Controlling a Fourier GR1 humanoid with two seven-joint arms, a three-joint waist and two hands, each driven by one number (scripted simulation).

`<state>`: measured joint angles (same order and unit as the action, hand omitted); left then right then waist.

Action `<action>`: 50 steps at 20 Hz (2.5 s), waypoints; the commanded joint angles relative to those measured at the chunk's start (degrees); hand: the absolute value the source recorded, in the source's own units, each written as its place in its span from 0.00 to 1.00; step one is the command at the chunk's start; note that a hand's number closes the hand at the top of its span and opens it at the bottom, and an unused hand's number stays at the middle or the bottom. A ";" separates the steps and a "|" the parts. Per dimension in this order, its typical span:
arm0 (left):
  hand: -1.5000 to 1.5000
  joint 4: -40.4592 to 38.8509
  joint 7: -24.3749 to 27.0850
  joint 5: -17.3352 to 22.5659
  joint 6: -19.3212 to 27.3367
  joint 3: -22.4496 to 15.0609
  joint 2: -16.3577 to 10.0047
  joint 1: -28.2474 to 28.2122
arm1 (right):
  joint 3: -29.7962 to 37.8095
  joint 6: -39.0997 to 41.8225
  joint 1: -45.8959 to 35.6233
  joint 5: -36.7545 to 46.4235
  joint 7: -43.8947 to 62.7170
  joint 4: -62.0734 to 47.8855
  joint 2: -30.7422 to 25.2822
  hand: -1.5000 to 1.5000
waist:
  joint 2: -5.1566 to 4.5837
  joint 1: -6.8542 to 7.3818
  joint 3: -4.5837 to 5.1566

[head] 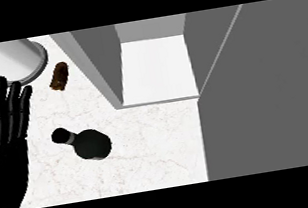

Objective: Pick up the wine, place it into the cabinet and close the cabinet

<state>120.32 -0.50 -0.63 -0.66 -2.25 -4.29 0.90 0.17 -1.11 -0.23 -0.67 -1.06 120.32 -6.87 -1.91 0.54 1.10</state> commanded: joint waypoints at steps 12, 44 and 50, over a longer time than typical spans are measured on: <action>0.00 -4.78 -7.26 45.66 -29.91 5.76 -15.95 -4.86 | -8.24 7.17 8.15 -6.64 12.74 16.34 -2.82 0.00 | 2.25 -0.97 -1.06; 0.00 -1.18 -22.94 55.63 -19.60 11.61 -19.84 -0.20 | -0.67 -5.73 -23.16 -10.18 55.01 27.87 -6.57 0.00 | 1.97 -1.01 -1.08; 0.00 -3.28 -19.09 50.12 -24.09 12.13 -16.28 -3.82 | -0.03 -7.19 -26.08 -10.33 60.77 31.01 -7.28 0.00 | 2.09 -0.92 -1.06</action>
<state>119.19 -21.85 53.35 -22.00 10.11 -22.83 -1.42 -1.75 -7.60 -27.37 -6.15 54.43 142.48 -13.72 0.16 -0.37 0.04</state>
